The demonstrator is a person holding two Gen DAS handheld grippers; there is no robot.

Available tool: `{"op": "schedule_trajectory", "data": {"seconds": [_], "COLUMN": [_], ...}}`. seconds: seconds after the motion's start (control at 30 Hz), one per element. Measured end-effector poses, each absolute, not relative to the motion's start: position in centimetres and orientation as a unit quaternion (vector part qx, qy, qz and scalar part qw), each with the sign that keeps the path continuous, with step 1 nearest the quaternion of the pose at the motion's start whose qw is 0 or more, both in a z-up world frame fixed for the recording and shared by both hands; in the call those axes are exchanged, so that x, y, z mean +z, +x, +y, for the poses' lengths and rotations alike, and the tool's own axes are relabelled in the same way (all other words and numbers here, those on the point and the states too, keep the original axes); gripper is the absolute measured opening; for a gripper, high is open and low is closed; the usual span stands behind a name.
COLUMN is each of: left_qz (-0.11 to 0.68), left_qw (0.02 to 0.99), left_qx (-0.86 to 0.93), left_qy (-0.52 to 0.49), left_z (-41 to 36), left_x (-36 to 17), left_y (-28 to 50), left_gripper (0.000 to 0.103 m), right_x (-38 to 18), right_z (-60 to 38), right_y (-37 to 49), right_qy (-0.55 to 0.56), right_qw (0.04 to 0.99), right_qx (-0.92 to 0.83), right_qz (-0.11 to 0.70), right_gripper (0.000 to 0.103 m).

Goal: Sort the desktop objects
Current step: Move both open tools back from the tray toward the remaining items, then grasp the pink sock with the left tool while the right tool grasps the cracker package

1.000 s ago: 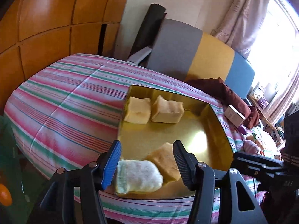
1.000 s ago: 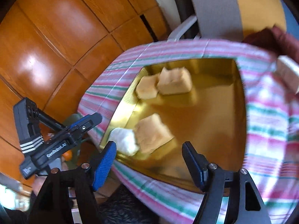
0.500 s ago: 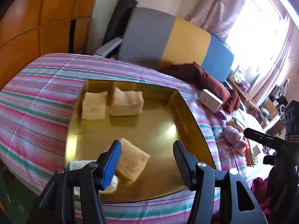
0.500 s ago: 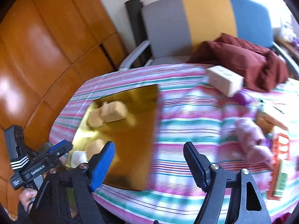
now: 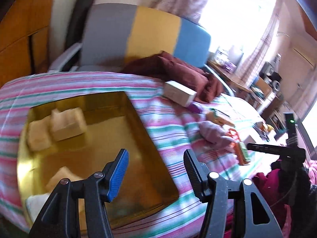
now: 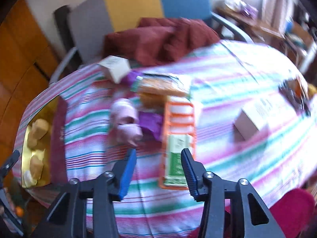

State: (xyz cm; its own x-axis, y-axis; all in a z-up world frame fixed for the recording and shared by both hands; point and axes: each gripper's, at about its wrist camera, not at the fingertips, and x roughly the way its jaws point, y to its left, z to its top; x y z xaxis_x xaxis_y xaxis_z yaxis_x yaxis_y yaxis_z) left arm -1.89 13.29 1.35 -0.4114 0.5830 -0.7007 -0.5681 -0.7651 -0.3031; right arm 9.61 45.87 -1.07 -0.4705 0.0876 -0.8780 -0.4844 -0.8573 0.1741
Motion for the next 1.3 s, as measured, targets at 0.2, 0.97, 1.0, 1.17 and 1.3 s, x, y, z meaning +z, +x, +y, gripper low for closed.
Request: {"op": "schedule_trajectory", "data": {"seconds": [0.2,0.97,1.0,1.17,1.3], "left_qz": [-0.005,-0.006,-0.008,-0.037,-0.04], "left_qw": [0.395,0.424,0.423,0.41,0.391], "left_qx": [0.804,0.732,0.729,0.715,0.715], "left_qy": [-0.444,-0.534,-0.538,-0.565,-0.578], "left_z": [19.5,32.9,33.3,35.3,36.5], "left_x": [1.3,-3.6,-3.8,-5.2,-6.3], "left_y": [-2.2,-4.7,-4.9,-6.1,-7.0], "left_gripper": [0.059,0.065,0.065,0.069,0.069], "right_x": [-1.8,-2.2,-2.1,-1.9,-1.8], "right_z": [47.0,50.0,50.1,50.2,50.3], "right_y": [9.7,9.7,9.7,9.8,10.0], "right_qy": [-0.483,-0.391,-0.389,-0.38,-0.373], "right_qw": [0.177,0.175,0.174,0.172,0.171], "right_qx": [0.823,0.836,0.837,0.84,0.841], "right_qz": [0.241,0.343,0.344,0.348,0.353], "right_gripper": [0.043,0.046,0.046,0.049,0.051]}}
